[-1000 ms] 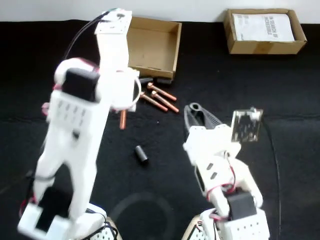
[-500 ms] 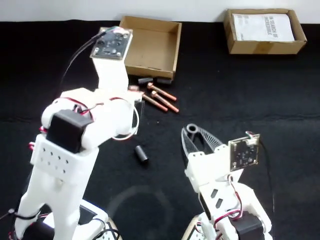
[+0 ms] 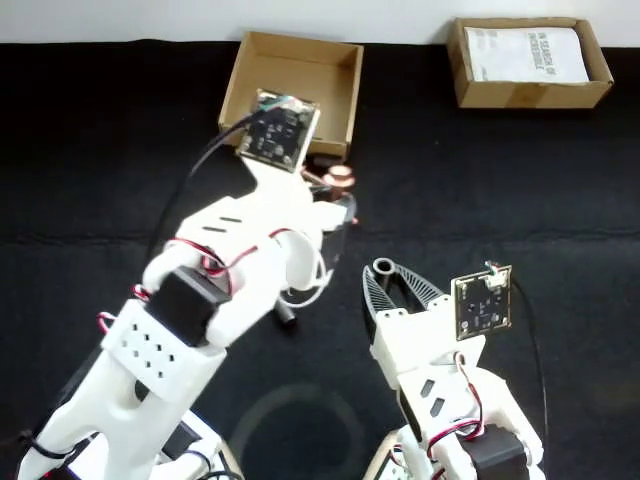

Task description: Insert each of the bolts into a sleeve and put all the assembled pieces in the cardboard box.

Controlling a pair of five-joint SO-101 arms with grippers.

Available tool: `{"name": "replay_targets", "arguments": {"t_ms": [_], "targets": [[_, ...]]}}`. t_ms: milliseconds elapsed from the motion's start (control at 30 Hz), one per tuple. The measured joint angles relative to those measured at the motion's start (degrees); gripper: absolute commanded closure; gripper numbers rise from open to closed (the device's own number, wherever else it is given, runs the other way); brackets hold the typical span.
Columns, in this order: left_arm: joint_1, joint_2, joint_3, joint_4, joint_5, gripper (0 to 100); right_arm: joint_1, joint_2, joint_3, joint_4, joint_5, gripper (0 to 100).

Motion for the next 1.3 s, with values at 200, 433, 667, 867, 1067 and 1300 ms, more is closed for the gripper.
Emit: {"name": "replay_targets", "arguments": {"t_ms": [200, 433, 667, 867, 1067, 1300], "targets": [[1.76, -1.23, 2.9, -8.88, 0.0, 99, 0.0, 0.0, 0.0, -1.23, 0.0, 99.1], [5.36, -1.23, 2.9, -9.67, 0.0, 99, 0.0, 0.0, 0.0, -3.96, 0.0, 99.1], [5.89, -1.23, 3.08, -12.75, 0.0, 99, 0.0, 0.0, 0.09, -4.31, 0.0, 99.1], [5.89, -1.23, 4.13, -14.07, 0.0, 99, 0.0, 0.0, 0.09, -4.31, 0.0, 99.1], [6.33, -1.23, 8.35, -14.07, 0.0, 99, 0.0, 0.0, 0.09, -4.31, 0.0, 99.1], [7.21, -1.23, 8.88, -16.09, -0.18, 99, 0.09, 0.0, 0.09, -4.31, 0.0, 99.1]]}}
